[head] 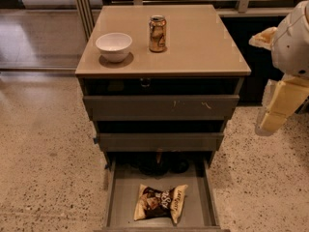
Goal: Pick brown chip bag from bottom drawer and place on counter
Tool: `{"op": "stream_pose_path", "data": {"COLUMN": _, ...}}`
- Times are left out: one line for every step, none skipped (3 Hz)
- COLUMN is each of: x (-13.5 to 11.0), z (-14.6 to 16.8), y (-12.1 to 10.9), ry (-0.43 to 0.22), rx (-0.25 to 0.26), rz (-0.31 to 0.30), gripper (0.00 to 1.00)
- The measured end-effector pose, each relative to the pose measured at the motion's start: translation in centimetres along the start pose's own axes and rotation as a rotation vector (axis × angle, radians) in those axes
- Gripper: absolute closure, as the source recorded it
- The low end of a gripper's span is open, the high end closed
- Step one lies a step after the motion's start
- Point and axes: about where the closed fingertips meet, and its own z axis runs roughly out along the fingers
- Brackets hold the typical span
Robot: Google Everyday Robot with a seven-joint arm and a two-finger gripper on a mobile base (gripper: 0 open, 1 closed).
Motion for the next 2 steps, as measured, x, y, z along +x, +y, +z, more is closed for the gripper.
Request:
{"op": "stream_pose_path", "data": {"x": 0.7, "z": 4.4, "y": 1.7, "ry": -0.024, "rx": -0.035, "rz": -0.016, "gripper": 0.0}}
{"op": "stream_pose_path", "data": {"x": 1.1, "z": 9.0, "y": 3.8, "ry": -0.045, "rx": -0.085, "rz": -0.021, "gripper": 0.0}}
